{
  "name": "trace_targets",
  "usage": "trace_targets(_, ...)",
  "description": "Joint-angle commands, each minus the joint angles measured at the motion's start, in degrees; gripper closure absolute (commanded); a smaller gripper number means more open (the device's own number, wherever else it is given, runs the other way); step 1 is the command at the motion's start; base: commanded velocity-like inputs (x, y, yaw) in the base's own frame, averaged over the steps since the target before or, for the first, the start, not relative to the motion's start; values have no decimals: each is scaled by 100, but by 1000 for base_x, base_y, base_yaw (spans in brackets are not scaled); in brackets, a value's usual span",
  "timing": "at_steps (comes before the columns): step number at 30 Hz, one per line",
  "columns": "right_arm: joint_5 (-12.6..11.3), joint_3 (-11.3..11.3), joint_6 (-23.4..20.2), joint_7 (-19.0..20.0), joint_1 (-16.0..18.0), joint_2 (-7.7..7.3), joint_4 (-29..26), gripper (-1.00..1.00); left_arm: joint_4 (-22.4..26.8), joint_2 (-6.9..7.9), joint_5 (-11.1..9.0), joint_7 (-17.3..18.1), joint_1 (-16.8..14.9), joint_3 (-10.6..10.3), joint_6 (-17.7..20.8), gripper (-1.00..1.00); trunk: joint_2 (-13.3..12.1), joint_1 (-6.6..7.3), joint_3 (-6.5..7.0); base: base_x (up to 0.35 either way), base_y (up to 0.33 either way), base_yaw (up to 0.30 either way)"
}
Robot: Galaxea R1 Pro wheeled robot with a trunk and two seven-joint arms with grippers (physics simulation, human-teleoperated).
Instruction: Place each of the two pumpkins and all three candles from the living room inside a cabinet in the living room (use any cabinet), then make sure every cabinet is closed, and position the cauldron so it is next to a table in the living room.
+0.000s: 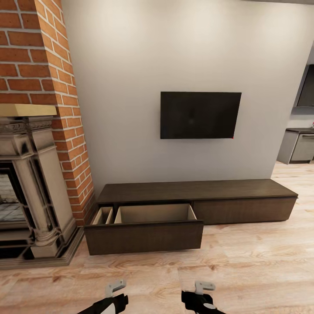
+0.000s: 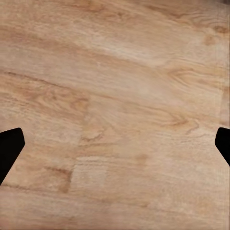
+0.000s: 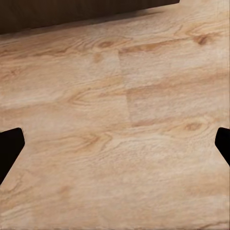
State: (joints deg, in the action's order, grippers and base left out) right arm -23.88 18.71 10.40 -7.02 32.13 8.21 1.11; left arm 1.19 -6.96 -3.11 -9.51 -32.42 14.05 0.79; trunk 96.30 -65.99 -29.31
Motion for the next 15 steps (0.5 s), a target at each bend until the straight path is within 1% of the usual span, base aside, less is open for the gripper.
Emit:
trace_targets(1, -47, 47, 24, 43, -30, 4, 12, -100, 5, 19, -32, -16, 2, 1, -49, -100, 3, 1, -6, 0, 0, 0)
trace_targets(7, -47, 50, 23, 155, -89, 5, 12, -100, 4, 80, -41, 57, 7, 1, -140, -100, 3, 1, -6, 0, 0, 0)
trace_targets(15, -47, 53, 31, 181, -109, 9, 12, -100, 10, 101, -39, 228, 9, -1, -156, -100, 3, 1, -6, 0, 0, 0)
